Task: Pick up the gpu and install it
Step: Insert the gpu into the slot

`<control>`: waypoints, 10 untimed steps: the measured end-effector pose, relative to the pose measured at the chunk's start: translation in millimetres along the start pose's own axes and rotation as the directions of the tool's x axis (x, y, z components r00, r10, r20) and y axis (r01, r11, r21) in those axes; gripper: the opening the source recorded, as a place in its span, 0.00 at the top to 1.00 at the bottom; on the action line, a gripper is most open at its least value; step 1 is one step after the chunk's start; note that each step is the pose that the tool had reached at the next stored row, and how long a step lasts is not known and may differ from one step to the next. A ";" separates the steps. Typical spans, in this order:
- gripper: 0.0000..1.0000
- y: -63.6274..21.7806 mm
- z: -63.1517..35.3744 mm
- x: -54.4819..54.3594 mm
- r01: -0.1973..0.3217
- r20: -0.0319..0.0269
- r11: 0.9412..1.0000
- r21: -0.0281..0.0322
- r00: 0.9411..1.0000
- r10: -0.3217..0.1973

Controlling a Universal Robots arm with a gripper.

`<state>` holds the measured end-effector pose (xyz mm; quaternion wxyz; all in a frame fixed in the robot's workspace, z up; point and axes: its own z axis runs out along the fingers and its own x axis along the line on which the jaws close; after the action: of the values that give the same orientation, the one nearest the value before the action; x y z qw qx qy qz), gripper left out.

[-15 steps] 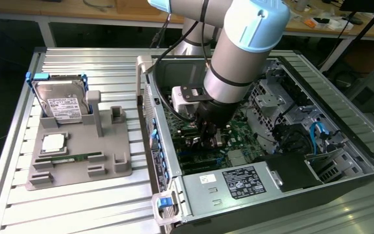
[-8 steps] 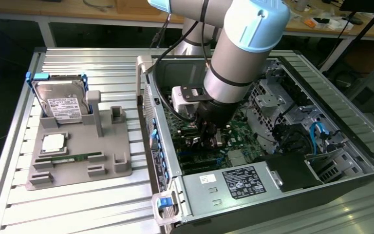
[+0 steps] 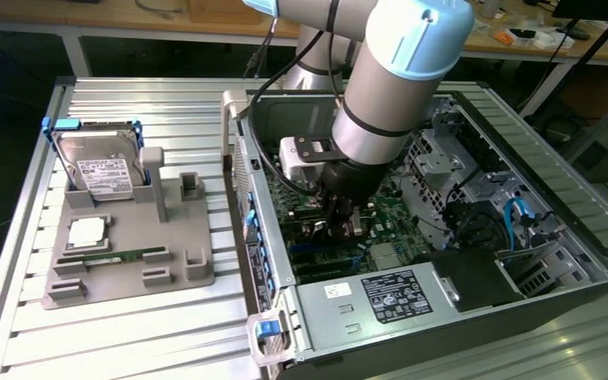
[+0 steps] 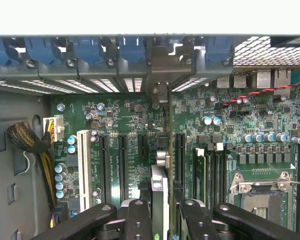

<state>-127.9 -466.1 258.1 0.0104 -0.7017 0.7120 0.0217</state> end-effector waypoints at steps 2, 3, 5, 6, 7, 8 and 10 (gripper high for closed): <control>0.73 0.0 -0.1 0.0 0.000 0.000 1.000 0.000 1.000 0.000; 0.73 0.0 -0.1 0.0 0.000 0.000 1.000 0.000 1.000 0.000; 0.73 0.0 -0.1 0.0 0.000 0.000 1.000 0.000 1.000 0.000; 0.73 0.0 -0.2 0.2 0.000 0.000 1.000 0.000 1.000 0.000; 0.73 0.0 -0.3 0.5 0.000 0.000 1.000 0.000 1.000 0.000; 0.73 0.0 -0.2 0.7 0.000 0.000 1.000 0.000 1.000 0.000; 0.73 0.0 -0.1 0.8 0.000 0.000 1.000 0.000 1.000 0.000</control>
<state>-127.9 -466.9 258.2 0.0103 -0.7017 0.7120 0.0217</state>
